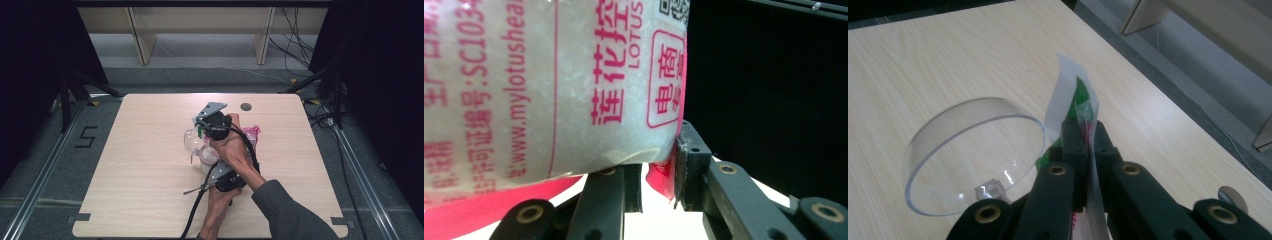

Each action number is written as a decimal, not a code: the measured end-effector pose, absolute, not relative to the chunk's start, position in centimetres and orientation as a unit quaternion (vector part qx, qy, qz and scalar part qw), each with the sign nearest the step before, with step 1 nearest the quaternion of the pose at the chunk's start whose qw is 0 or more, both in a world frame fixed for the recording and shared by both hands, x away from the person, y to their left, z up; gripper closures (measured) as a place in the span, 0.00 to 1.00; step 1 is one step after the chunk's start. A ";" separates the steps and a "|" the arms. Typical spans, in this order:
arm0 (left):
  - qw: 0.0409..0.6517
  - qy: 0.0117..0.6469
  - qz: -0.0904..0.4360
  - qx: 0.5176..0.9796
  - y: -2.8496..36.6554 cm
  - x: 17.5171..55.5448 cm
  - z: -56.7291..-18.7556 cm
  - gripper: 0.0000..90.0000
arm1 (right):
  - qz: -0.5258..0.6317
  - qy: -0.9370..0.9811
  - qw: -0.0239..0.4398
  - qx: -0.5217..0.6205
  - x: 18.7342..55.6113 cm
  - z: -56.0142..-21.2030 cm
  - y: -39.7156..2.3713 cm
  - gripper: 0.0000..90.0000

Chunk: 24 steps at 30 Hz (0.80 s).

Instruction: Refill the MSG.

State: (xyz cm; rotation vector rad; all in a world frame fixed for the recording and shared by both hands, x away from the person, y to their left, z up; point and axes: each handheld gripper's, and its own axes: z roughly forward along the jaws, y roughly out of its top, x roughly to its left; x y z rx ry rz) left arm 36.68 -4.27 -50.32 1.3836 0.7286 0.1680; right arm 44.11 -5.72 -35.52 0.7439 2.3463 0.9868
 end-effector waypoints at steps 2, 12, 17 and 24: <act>0.706 0.328 0.074 0.624 -4.2 36.7 -50.4 0.84 | 0.360 0.859 0.239 0.274 44.0 -35.4 -5.7 1.00; 0.710 0.331 0.071 0.618 -4.4 36.6 -50.4 0.84 | 0.356 0.861 0.245 0.270 44.0 -35.6 -5.5 1.00; 0.706 0.328 0.076 0.624 -4.2 36.7 -50.5 0.84 | 0.360 0.859 0.239 0.274 44.0 -35.4 -5.8 1.00; 0.667 0.321 0.103 0.664 -3.6 37.0 -50.8 0.84 | 0.385 0.849 0.235 0.275 44.1 -34.9 -6.6 1.00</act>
